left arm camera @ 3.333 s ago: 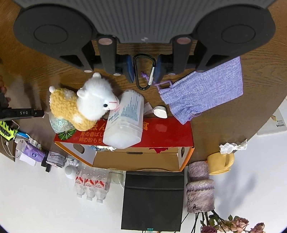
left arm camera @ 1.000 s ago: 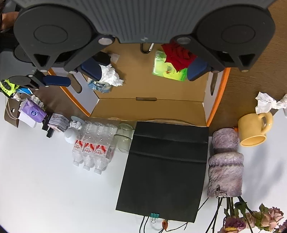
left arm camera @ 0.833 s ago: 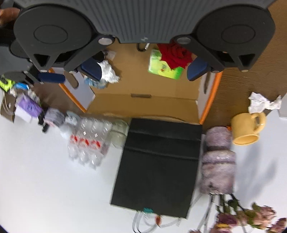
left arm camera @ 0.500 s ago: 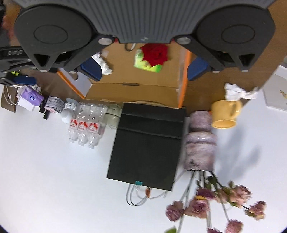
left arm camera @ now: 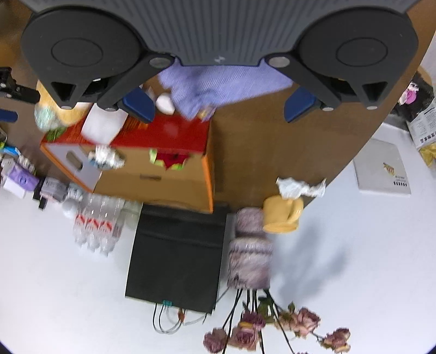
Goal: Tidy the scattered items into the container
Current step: 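Grasp the purple pouch with the left tool while the right tool grasps the plush sheep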
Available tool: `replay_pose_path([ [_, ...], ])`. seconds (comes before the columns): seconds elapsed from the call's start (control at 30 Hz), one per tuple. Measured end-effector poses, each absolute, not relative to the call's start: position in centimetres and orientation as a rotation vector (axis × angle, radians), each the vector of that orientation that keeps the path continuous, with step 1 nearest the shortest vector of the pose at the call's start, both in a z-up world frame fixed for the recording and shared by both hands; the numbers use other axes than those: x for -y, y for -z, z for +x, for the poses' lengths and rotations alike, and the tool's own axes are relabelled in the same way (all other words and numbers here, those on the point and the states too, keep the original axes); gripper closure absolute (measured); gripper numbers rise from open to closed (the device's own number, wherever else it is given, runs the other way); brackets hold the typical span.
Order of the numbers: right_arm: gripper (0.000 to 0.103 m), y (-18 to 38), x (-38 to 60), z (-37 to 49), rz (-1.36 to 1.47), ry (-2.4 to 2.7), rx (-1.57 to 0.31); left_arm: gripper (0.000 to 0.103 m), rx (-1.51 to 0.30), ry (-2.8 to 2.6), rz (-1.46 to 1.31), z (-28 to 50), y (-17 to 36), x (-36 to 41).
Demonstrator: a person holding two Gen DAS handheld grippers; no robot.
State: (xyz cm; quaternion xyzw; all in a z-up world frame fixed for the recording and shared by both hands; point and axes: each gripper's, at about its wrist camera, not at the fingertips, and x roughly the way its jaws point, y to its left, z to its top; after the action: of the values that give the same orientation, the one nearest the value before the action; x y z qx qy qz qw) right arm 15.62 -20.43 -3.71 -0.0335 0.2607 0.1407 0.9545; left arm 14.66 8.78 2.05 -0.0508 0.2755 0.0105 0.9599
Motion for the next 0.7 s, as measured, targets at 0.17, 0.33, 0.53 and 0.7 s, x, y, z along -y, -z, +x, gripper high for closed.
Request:
replay_pose_path([
  [0.17,0.0,5.0,19.1,15.7,-0.112,-0.313,-0.544,0.0,-0.59,-0.036,-0.035,14.4,-0.2,-9.6],
  [0.33,0.002,5.1,18.2,16.3,-0.14,-0.36,-0.534,0.0,-0.648,-0.028,0.02,15.4,1.5,-10.4],
  [0.53,0.008,5.5,17.3,17.2,-0.16,-0.396,-0.554,0.0,-0.71,0.013,0.035,16.6,3.6,-10.9],
  [0.7,0.009,5.6,17.2,17.3,-0.158,-0.41,-0.565,0.0,-0.732,0.042,0.044,17.7,4.6,-11.2],
])
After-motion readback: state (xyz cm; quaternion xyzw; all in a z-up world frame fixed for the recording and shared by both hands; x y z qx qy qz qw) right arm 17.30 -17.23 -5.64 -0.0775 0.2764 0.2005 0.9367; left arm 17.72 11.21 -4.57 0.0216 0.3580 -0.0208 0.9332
